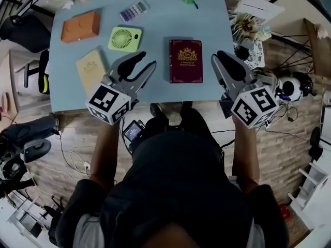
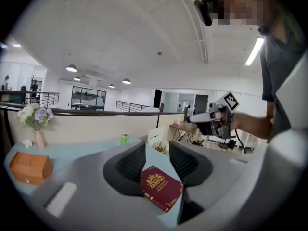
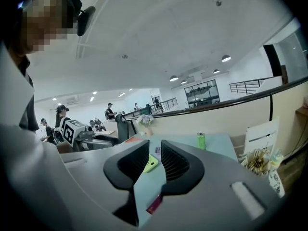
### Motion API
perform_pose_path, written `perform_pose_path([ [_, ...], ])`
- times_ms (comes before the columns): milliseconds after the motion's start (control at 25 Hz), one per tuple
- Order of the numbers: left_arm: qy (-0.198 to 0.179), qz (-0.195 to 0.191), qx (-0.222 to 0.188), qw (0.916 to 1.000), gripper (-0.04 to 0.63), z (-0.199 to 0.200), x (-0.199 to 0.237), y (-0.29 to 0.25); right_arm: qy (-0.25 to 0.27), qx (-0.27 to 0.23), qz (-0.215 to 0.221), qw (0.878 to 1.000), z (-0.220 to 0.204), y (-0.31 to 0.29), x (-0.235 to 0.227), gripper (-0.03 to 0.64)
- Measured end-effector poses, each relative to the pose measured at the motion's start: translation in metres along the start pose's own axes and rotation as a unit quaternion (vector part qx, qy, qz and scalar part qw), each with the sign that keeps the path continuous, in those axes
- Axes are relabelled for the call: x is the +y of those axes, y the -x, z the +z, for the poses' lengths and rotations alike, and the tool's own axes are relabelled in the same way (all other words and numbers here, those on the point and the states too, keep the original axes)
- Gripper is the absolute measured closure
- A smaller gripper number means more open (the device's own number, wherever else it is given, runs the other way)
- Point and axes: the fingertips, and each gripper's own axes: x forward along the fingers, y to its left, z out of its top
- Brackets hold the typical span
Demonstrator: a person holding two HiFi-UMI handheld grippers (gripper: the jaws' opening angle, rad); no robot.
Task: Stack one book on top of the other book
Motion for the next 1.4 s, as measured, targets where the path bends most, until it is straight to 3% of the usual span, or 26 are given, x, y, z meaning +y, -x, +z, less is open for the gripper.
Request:
perform_pose_path([
  [720, 0.104, 0.083, 0.057, 0.9895, 0.39, -0.091, 0.045, -0.087, -0.037, 0.108, 0.068, 0.991, -0.084, -0.087, -0.095, 0.557],
  [1400, 0.173, 0.083, 0.129, 0.9729, 0.39, -0.201, 0.051, -0.137, -0.08, 0.215, 0.054, 0.972, -0.207, -0.113, -0.136, 0.528],
])
